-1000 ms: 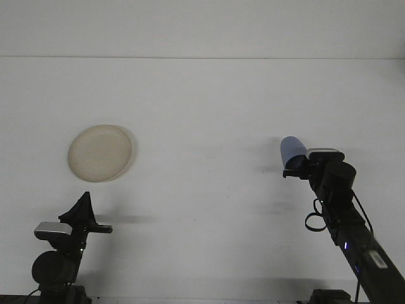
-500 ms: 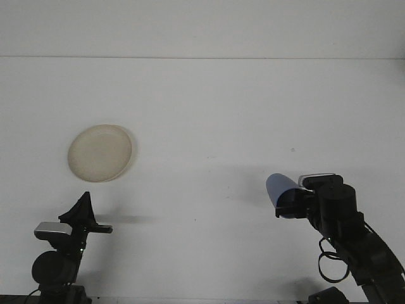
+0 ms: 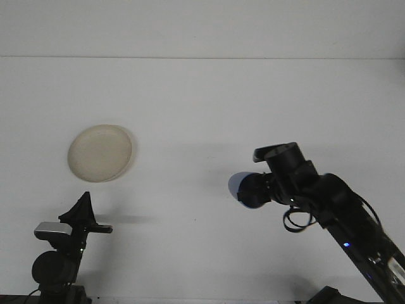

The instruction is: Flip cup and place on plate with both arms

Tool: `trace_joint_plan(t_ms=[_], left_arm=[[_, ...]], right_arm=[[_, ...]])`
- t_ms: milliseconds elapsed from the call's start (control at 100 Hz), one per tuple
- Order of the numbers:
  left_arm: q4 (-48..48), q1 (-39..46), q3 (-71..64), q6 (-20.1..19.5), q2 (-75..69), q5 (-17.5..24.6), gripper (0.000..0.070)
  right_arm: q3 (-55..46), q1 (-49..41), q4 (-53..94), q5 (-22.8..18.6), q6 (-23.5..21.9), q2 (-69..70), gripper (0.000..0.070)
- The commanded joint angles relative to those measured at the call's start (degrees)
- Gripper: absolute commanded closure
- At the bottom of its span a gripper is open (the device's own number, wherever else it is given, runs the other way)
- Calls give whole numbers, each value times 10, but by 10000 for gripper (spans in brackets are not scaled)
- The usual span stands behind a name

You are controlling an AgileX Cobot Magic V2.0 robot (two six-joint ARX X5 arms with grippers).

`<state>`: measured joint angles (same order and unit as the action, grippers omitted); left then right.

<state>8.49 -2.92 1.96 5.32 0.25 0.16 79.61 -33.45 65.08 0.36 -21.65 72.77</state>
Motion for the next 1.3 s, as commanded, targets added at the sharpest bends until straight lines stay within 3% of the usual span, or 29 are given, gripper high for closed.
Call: trace_joint_plan(t_ms=[0,480,1170,1290], left_arm=[[6,-2,-11,-1,-1,1,689],[6,-2,-11,-1,-1,1,689],[6,-2,-11,-1,-1,1,689],[6,-2,-11,-1,-1,1,689]], right_arm=[[33,-16,16,-10,-3,49,700],[151,-83,72,-49,36,294,700],[152,-93,70,-49,52,362,700],[152,-98,55,-50,51,362,636]])
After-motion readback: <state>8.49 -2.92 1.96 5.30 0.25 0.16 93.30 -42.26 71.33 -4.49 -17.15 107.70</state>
